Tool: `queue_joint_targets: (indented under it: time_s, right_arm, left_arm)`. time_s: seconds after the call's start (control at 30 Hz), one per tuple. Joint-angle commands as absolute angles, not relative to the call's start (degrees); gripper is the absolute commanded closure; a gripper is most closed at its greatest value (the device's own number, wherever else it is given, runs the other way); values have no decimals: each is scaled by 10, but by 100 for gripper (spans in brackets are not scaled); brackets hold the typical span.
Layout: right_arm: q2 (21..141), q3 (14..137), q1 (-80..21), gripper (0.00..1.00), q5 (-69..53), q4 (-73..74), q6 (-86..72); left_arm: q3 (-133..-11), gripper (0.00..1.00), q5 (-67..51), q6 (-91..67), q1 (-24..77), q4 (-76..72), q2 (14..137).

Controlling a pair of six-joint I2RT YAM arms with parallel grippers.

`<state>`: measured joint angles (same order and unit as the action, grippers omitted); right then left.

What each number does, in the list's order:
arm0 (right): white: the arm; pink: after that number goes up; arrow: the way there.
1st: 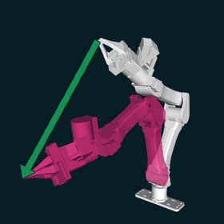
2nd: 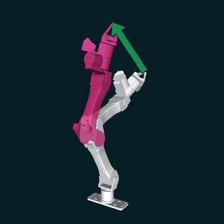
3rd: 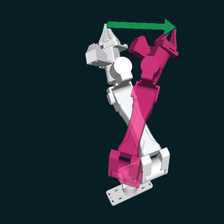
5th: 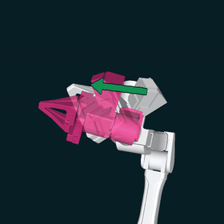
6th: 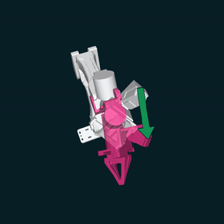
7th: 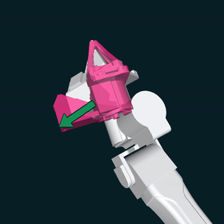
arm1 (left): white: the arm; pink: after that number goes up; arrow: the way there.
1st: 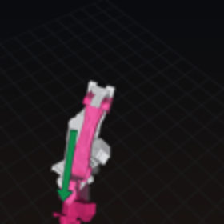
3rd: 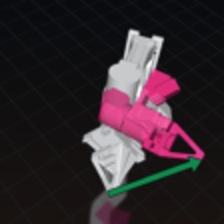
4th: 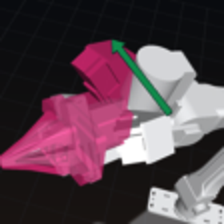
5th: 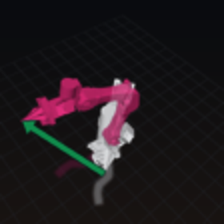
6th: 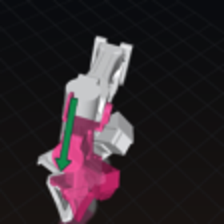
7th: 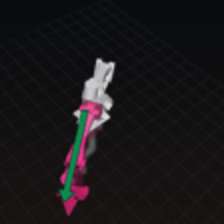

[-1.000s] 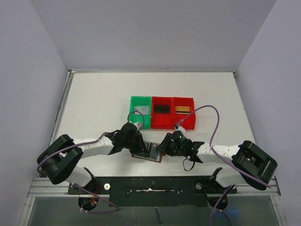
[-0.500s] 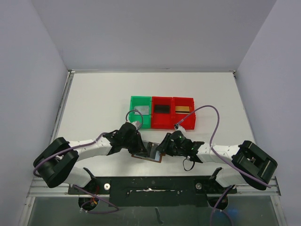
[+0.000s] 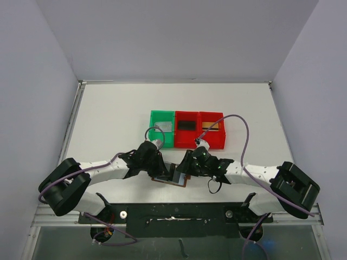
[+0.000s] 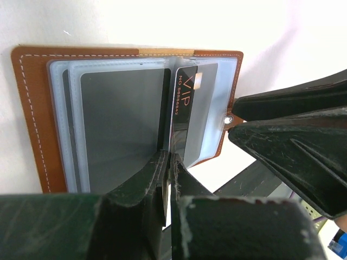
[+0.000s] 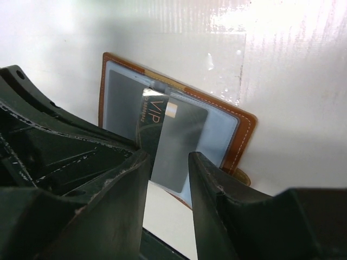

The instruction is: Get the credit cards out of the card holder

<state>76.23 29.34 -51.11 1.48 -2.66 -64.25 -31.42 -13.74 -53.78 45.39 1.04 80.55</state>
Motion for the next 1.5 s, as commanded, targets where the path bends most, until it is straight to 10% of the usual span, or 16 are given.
queue_joint_targets:
  time_s: [0.0, 1.03, 1.47]
  right_arm:
    - [755, 308, -515, 63, -7, -58, -617]
    - [836, 279, -510, 67, 1, -38, -681]
    - [820, 277, -508, 67, 7, -38, -676]
  left_arm:
    - [-314, 100, -130, -532, 455, -8, 793]
    - [-273, 76, -177, -600, 454, -161, 812]
    - [-279, 100, -109, -586, 452, -71, 746]
